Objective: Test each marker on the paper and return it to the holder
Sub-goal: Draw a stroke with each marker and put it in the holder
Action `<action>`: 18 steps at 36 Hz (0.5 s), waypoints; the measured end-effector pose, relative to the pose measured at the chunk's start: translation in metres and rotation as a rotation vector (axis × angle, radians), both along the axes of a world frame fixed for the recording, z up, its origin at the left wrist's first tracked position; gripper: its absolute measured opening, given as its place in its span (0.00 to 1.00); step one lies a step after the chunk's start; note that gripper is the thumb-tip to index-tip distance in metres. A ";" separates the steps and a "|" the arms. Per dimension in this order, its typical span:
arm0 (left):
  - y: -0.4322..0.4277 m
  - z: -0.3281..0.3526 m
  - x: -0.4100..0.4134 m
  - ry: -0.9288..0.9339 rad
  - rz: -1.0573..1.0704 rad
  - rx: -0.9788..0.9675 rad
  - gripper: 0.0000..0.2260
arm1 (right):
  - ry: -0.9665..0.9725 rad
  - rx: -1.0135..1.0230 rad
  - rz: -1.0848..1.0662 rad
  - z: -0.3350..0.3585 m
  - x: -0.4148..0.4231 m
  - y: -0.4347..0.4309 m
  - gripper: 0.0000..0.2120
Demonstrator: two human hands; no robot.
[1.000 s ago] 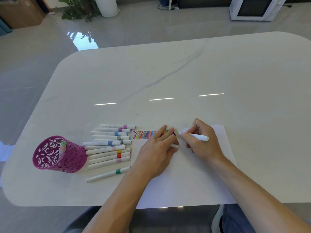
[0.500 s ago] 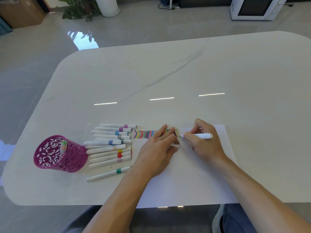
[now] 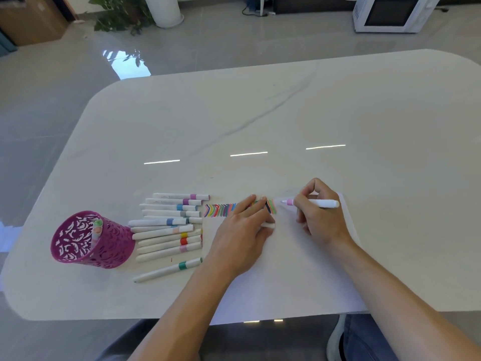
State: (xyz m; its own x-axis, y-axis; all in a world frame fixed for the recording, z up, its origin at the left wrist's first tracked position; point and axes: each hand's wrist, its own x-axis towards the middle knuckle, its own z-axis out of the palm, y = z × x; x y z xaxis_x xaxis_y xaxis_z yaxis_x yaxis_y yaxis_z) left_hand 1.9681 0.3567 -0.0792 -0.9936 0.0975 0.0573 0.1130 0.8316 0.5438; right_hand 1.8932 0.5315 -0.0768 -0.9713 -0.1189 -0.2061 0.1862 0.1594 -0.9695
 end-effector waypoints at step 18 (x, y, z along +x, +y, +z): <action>-0.005 0.010 0.006 -0.008 0.091 0.080 0.08 | 0.013 -0.078 -0.017 0.043 0.021 0.005 0.14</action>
State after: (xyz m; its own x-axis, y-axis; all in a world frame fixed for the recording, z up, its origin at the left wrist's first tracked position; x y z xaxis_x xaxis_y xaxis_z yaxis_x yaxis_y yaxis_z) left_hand 1.9740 0.3513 -0.0690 -0.9986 0.0027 0.0538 0.0350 0.7922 0.6092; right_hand 1.9146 0.5370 -0.0333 -0.9758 -0.1180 -0.1842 0.1754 0.0807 -0.9812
